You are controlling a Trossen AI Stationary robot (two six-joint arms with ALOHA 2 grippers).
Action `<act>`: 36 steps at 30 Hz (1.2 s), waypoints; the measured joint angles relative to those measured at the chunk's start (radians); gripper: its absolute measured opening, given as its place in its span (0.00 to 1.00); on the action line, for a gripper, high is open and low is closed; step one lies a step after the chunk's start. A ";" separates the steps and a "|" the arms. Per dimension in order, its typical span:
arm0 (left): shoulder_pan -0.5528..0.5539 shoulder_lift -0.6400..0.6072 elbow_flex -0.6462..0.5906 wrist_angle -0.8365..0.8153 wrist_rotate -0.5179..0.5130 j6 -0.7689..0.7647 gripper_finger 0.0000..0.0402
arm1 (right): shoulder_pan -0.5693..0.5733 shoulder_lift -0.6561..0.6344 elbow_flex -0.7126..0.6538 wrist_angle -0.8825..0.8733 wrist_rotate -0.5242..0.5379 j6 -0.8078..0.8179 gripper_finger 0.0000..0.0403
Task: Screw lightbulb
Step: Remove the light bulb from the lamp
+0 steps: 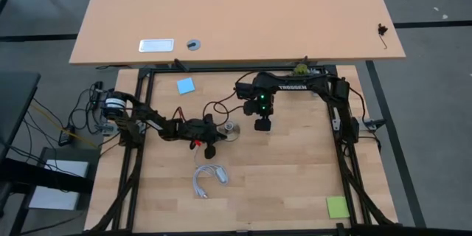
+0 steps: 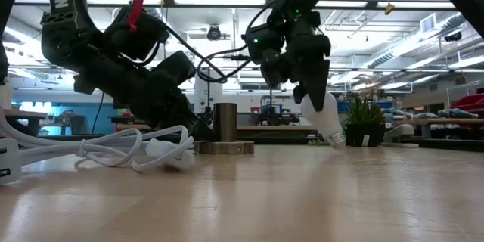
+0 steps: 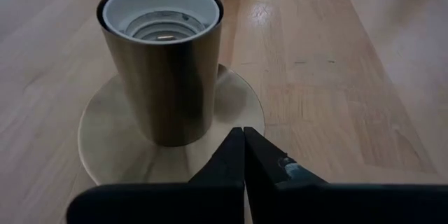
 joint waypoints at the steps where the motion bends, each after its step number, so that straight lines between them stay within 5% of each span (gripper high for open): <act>1: 0.000 0.000 0.000 0.000 0.000 0.000 0.00 | 0.000 0.000 -0.001 -0.001 0.004 0.031 0.73; 13: 0.001 -0.002 0.002 0.000 0.000 0.004 0.00 | 0.003 0.003 -0.001 0.070 0.149 0.145 0.84; 20: 0.001 -0.003 0.003 -0.006 -0.002 0.013 0.00 | 0.007 0.004 0.019 0.053 0.210 0.087 0.80; 28: 0.002 -0.017 0.003 -0.017 0.010 0.027 0.00 | 0.012 -0.017 0.084 -0.052 0.210 0.103 0.63; 36: 0.002 -0.153 0.002 -0.104 0.024 0.063 0.00 | 0.073 -0.049 0.085 0.019 0.250 0.024 0.23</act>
